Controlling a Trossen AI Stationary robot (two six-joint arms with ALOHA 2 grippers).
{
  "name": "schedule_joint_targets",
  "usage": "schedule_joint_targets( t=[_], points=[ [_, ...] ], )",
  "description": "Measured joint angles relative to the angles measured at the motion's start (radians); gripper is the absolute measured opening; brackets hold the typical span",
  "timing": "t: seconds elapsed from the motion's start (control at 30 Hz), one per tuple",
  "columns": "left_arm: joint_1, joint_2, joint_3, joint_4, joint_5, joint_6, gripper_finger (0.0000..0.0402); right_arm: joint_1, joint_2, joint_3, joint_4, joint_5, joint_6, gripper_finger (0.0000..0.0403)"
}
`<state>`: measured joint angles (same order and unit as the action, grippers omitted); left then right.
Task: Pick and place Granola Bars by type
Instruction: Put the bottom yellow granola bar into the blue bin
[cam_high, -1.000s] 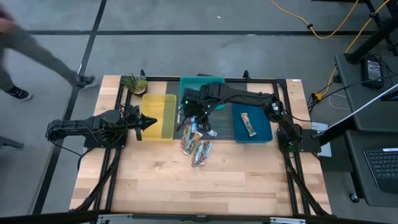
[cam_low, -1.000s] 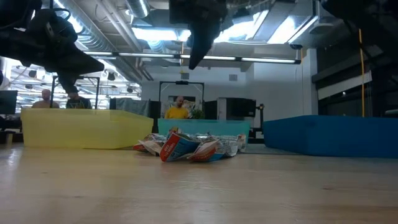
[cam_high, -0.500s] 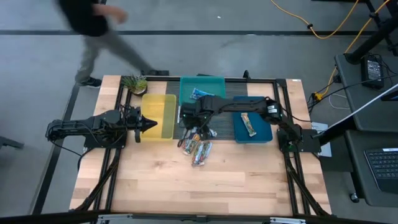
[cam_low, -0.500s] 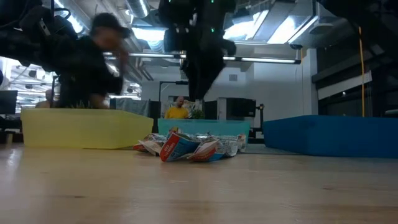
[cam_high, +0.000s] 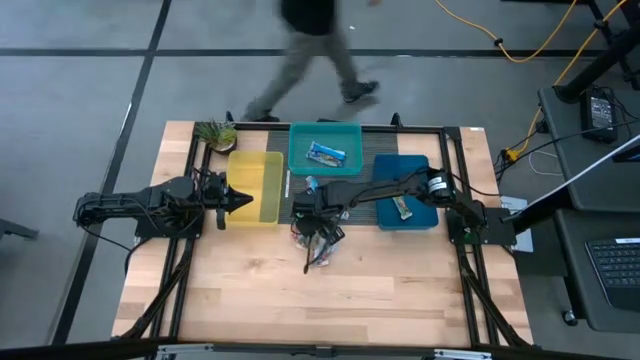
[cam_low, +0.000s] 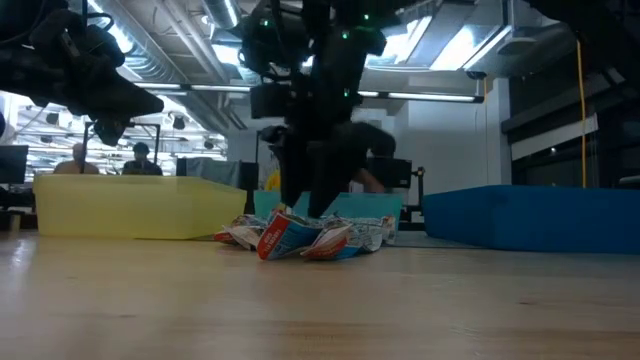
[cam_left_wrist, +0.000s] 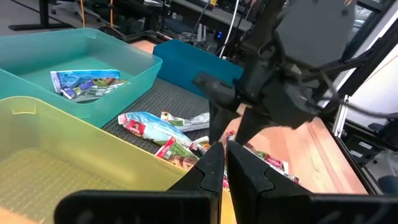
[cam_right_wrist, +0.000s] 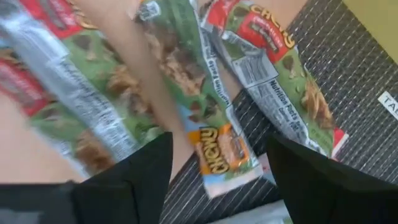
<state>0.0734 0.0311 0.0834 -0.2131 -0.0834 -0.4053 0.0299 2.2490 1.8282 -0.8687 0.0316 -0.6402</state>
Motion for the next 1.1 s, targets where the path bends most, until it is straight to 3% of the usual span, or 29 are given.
schedule_joint_targets(
  t=[0.6, 0.97, 1.1],
  points=[
    [0.000, 0.000, 0.000, 0.000, 0.000, -0.044, 0.0013, -0.001, -0.007, -0.146, 0.140, 0.000, -0.008, 0.0235],
    [0.000, 0.000, 0.000, 0.000, 0.000, -0.045, 0.0013, 0.000, -0.003, -0.142, 0.166, -0.003, 0.015, 0.0091],
    [0.000, 0.000, 0.000, 0.000, 0.000, -0.053, 0.0013, -0.002, -0.002, -0.071, 0.108, 0.054, 0.069, 0.0062]
  ],
)
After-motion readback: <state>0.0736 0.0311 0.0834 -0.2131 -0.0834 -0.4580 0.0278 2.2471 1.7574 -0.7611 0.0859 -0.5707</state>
